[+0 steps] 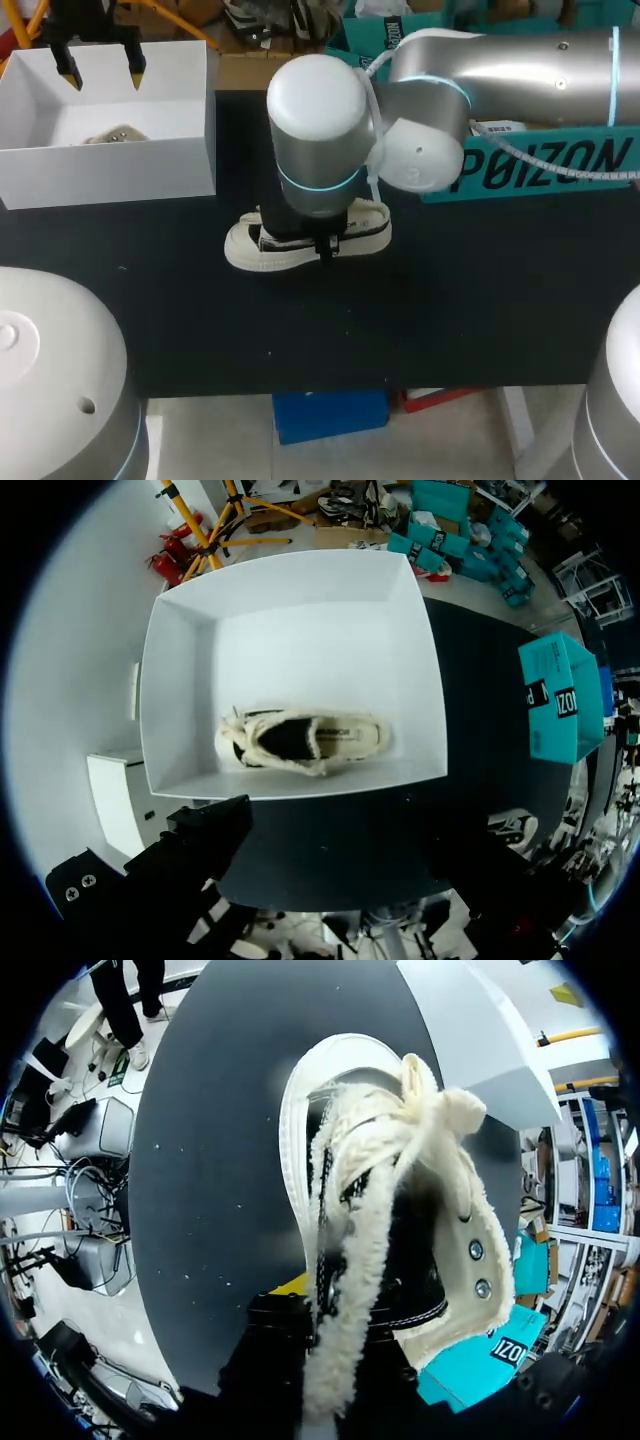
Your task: Take the shoe out of the shoebox, open the shoe tongue, remove and reinsert the insole, then place the shoe into the shoebox
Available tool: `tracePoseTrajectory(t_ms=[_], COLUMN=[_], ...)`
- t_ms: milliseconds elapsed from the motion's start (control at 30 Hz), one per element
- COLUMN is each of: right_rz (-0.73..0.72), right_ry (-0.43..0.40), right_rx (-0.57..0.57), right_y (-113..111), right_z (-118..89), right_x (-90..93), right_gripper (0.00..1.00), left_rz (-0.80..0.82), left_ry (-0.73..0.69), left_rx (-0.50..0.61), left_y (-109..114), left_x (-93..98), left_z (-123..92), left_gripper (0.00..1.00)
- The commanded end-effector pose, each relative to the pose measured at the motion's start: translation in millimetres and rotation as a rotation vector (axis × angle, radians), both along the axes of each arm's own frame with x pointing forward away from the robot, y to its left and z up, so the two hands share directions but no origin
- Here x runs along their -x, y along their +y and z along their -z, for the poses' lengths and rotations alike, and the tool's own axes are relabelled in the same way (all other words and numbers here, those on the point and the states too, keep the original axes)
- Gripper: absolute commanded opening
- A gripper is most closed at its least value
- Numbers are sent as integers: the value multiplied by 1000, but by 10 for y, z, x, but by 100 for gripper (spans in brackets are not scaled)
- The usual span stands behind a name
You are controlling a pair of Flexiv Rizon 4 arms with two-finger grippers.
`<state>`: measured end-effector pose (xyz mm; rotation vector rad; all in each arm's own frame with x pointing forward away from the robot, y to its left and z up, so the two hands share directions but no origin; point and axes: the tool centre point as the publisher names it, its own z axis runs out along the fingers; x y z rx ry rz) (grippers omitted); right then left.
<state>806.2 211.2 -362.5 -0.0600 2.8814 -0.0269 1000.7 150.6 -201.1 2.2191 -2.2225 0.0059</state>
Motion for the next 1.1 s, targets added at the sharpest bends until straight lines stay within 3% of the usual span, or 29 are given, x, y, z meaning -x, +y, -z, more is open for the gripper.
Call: tracePoseTrajectory(t_ms=[33,567,600,633,667,933,1100], right_rz=[-22,-20,-16,-20,-21,-15,-4], right_ry=[14,70,73,74,75,87,155], right_rx=[-64,-84,-88,-91,-91,-90,-79], right_y=[-38,-32,-32,-34,-32,-50,-112], right_z=[143,379,383,387,388,355,203], right_x=[-47,-54,-49,-38,-32,-17,-44], right_gripper=[0,0,17,96,100,100,100], left_rz=[-1,-1,-1,-1,-1,-1,-1], left_ry=[2,2,2,2,2,2,2], left_rx=[-1,-1,-1,-1,-1,-1,-1], left_y=[-2,-2,-2,-2,-2,-2,-2], left_x=[3,3,3,3,3,3,3], left_z=[-6,-6,-6,-6,-6,-6,-6], left_gripper=[100,100,100,100,100,100,100])
